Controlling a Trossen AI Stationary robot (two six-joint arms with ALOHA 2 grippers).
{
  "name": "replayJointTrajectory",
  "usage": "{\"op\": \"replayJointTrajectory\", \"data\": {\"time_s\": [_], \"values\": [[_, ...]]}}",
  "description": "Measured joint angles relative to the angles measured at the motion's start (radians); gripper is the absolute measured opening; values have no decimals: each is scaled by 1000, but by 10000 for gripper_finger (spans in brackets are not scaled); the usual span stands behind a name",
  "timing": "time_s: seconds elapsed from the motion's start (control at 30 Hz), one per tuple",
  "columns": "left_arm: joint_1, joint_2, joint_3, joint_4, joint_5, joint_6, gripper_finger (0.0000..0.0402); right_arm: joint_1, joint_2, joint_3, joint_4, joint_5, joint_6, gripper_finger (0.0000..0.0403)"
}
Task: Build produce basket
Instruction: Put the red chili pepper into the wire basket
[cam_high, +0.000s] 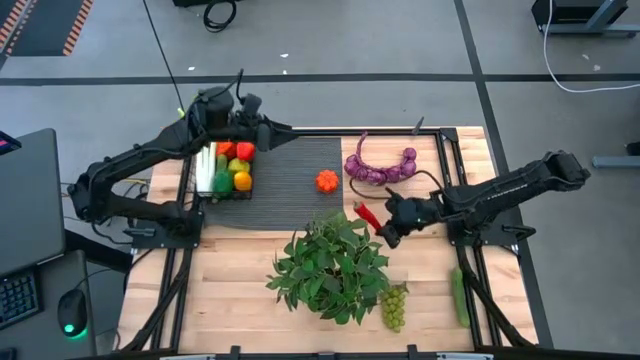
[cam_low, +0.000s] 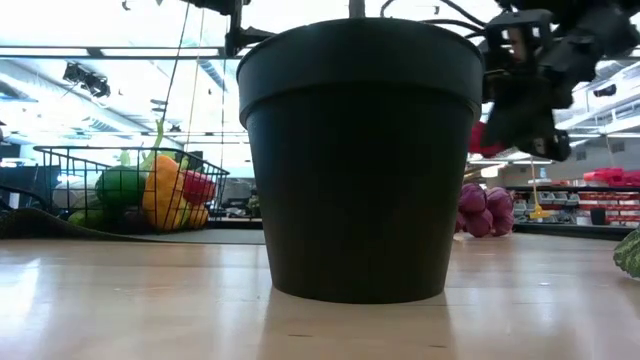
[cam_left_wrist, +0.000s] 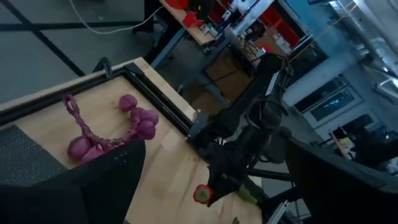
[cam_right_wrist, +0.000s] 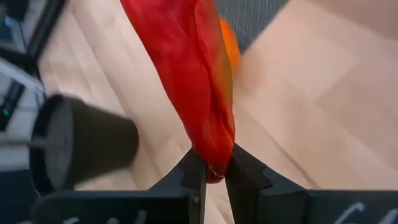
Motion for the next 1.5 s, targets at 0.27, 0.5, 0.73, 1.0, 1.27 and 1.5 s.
{"op": "replayJointTrajectory", "data": {"time_s": [0.27,0.5,0.73,1.0,1.27,1.5], "values": [[55,0,0,-2,30,78,389,-93,0,0,81,-2,-1,48],[61,2,0,-3,12,97,389,-155,0,0,248,22,3,48],[35,2,0,8,-115,64,389,-216,0,0,363,39,-25,48],[-55,31,3,116,-157,10,389,-249,0,0,490,50,-55,48],[-151,180,1,335,-211,-71,389,-290,1,0,622,21,-92,49],[-210,333,1,651,-231,-130,389,-291,1,0,669,-31,-75,49]]}}
